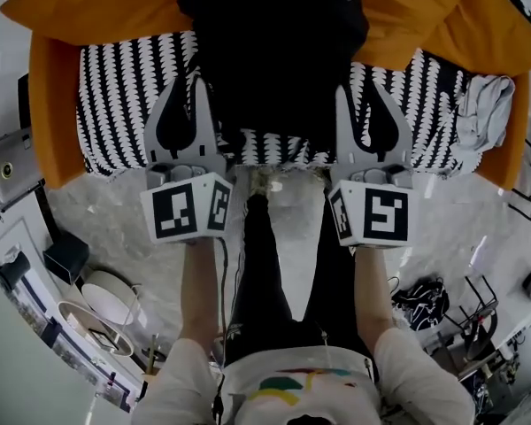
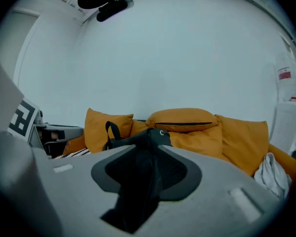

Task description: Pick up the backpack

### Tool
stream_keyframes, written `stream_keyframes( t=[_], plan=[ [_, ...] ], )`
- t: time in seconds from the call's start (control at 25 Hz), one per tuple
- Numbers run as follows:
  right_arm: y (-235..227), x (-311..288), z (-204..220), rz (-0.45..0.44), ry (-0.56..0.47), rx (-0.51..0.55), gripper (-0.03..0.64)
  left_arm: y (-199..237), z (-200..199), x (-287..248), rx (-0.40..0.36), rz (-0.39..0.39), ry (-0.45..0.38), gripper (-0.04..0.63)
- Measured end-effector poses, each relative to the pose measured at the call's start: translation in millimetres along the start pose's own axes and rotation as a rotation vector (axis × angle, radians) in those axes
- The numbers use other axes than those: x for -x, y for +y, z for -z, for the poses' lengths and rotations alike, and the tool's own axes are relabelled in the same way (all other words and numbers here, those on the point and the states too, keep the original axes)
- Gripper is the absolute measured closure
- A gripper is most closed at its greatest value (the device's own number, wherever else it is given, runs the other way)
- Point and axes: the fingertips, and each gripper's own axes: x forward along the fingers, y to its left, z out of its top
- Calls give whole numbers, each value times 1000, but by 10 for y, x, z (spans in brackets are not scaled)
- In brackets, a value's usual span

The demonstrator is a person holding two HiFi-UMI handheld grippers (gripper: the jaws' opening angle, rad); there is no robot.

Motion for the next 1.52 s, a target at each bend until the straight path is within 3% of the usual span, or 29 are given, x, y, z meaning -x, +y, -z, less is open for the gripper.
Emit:
stream_keyframes(
  t=[0.04,0.2,0.44,0.6,0.96,1.08,1.28,1.52],
  plan=[
    [-12,-36,25,5,7,-10,490,77,78,-43,1,-2,15,499],
    [-101,-173,200,40,43,-46,459,300,504,-241,-24,-17,89,452],
    [-106,-458,603,50,127,-22,426,520,1209,-552,69,-18,222,387],
    [-142,-613,859,73,186,-17,408,566,1509,-776,82,1,289,359],
    [-287,-820,1221,108,294,2,382,542,1795,-1158,89,41,370,296],
    [-273,-857,1217,106,302,6,382,647,1797,-1081,95,25,376,282],
    [-296,-845,1202,98,302,1,382,755,2064,-891,97,-9,461,282],
    [-323,-872,1239,100,301,7,382,679,2113,-1144,61,0,474,282]
  ],
)
